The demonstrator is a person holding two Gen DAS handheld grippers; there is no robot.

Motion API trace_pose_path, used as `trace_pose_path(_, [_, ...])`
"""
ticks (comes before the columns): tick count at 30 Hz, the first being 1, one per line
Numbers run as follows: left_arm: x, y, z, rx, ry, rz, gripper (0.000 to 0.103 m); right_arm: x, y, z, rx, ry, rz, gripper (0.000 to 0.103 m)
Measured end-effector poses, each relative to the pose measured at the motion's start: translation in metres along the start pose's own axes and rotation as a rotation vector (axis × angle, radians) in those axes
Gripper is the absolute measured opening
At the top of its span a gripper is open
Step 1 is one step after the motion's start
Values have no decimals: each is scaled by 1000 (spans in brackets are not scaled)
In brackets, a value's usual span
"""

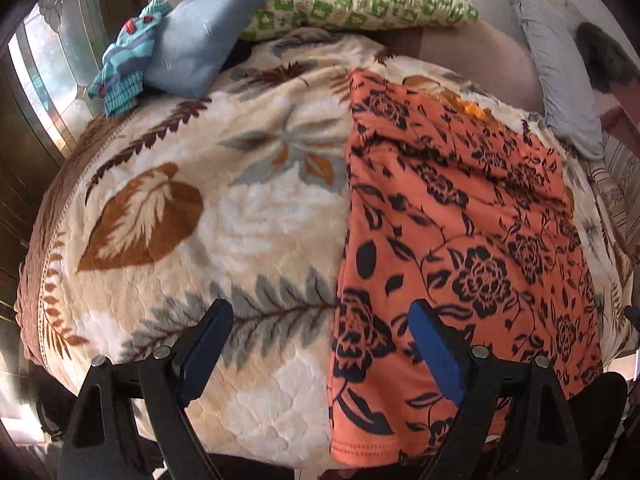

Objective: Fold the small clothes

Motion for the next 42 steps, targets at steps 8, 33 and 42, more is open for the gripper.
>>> trace_pose_path(8, [0, 68, -26, 124, 44, 56, 42, -46, 55, -13, 114, -5, -198, 61])
trace_pose_path(33, [-28, 79, -20, 125, 148, -19, 19, -49, 94, -46, 293, 209, -146, 14])
trace_pose_path(42, [-15, 58, -2, 70, 313, 99, 7, -39, 71, -41, 267, -50, -336, 9])
Point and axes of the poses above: each gripper's, at about its wrist camera, not at the fingertips, and z roughly against the way its jaws point, x to its left, y to its underside, the point moved 7 cm from there along -z, roughly the way its jaws point, and after that the axes turned 3 degrees about -x, right-handed, at the moved point
